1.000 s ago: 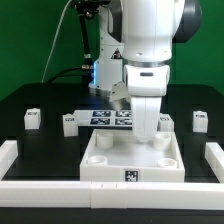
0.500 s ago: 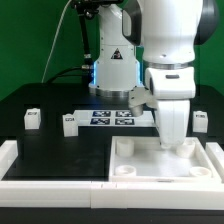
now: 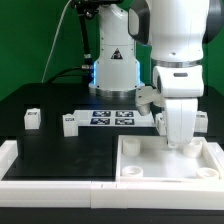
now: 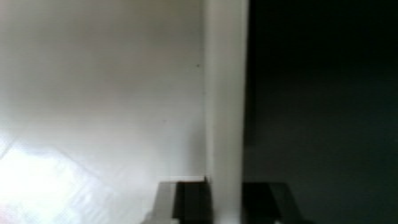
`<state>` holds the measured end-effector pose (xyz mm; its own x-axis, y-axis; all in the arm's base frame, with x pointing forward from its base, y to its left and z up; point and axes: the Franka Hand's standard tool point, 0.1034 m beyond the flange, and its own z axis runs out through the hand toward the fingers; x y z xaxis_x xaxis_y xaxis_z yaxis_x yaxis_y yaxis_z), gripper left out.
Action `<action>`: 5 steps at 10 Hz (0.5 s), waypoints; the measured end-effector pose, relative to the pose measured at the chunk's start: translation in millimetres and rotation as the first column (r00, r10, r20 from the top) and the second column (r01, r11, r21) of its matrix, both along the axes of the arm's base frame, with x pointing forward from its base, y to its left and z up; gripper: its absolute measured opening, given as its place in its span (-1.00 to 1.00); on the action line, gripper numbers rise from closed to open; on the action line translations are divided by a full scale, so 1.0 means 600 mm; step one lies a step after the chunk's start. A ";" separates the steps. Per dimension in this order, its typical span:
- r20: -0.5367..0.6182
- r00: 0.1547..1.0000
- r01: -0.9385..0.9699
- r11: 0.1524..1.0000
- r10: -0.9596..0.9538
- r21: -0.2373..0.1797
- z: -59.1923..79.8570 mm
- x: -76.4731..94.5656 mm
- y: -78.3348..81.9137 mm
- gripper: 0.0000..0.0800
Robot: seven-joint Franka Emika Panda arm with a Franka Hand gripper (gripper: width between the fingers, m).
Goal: Assemble one leg
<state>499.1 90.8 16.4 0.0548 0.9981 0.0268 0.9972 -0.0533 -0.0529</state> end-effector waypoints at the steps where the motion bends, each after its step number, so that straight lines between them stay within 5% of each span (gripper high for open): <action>1: 0.000 1.000 0.000 1.000 0.000 0.000 0.000 0.000 0.000 -0.84; 3: 0.000 1.000 0.001 1.000 -0.001 0.000 0.000 0.000 -0.001 -0.67; 5: 0.000 1.000 0.002 1.000 -0.002 0.000 0.000 0.000 -0.002 0.16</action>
Offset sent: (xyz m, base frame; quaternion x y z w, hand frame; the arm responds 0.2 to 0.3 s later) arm 0.0000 0.0000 0.0000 0.0000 0.0000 0.0000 1.0000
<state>499.2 89.8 16.3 0.0567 0.9980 0.0267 0.9971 -0.0552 -0.0530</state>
